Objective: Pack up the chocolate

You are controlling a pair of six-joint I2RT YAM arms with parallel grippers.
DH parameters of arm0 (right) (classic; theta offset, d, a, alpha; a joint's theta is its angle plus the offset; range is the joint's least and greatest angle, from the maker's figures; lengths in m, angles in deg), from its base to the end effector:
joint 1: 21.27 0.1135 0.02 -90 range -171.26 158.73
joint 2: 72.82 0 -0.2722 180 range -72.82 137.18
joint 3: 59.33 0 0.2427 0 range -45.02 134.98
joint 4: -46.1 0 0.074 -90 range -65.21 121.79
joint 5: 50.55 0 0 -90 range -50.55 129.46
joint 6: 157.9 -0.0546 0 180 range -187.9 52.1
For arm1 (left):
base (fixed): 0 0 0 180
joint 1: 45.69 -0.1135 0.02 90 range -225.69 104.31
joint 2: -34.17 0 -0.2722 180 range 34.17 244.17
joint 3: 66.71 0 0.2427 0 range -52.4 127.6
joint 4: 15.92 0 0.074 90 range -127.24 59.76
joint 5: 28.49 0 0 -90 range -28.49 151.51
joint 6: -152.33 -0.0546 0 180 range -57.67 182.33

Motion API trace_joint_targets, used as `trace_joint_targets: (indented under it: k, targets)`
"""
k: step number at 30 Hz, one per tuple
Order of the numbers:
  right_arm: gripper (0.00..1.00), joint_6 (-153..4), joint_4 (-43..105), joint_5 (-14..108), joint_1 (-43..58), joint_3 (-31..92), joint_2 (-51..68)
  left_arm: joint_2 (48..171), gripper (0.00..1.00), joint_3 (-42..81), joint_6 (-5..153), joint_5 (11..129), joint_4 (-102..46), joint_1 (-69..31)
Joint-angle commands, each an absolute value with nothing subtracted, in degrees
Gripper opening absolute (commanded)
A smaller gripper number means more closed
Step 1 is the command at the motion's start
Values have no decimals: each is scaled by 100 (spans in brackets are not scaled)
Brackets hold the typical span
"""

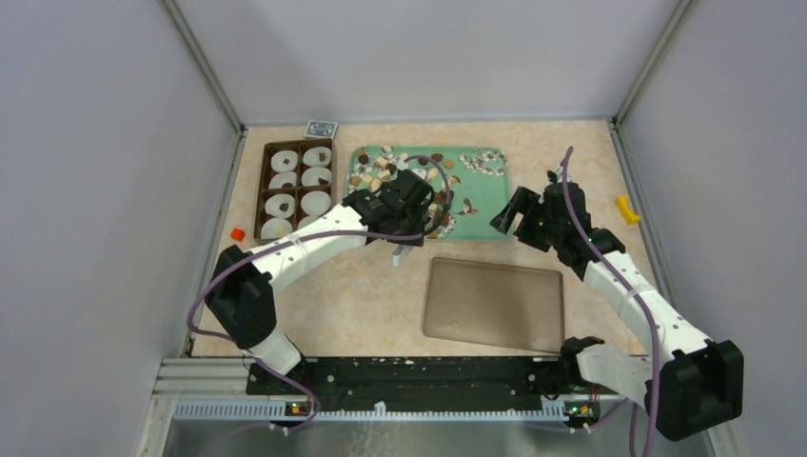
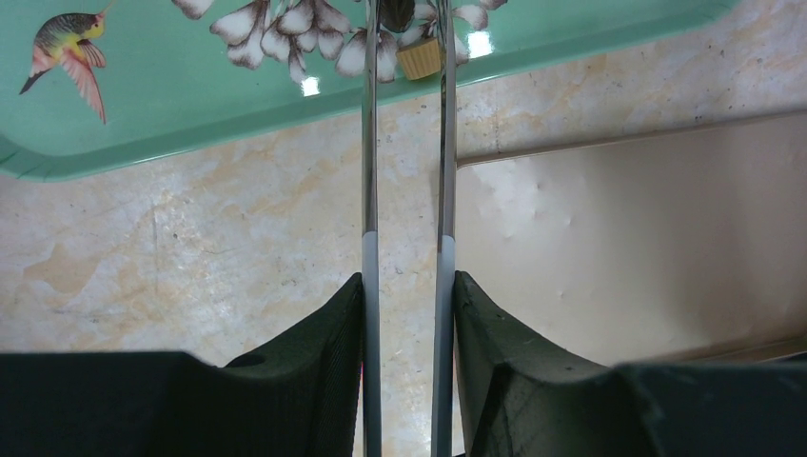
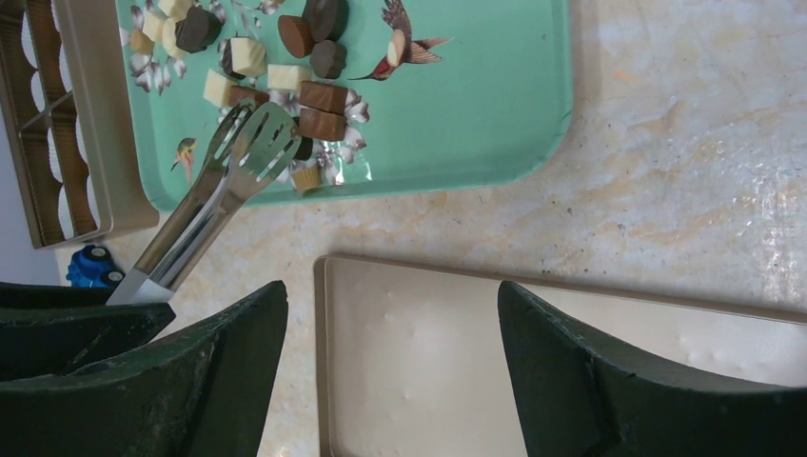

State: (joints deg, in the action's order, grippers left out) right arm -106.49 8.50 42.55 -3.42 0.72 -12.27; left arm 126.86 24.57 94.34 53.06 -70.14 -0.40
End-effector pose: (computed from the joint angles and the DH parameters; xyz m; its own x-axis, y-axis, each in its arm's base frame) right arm 0.2180 0.0733 0.2691 -0.6753 0.4369 -0.5943 0.0954 0.8507 0.5169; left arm 0.2503 -0.2414 0.2738 -0.8341 0.0973 -0.5430 0.2388 0.9510 -0.1964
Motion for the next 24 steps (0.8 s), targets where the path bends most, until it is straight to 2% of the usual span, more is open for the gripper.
trace_joint_targets:
  k: [1, 11, 24]
  targets:
    - [79, -10618, 933, 4245, -377, 262, -1297, 12403, 42, 2776, 9346, 4943, -6876, 31]
    - [79, -10618, 921, 4247, -385, 255, -1297, 12609, 46, 2967, 9362, 4723, -7168, 139]
    - [79, -10613, 947, 4272, -382, 271, -1271, 12980, 45, 3057, 9350, 4759, -7466, 227]
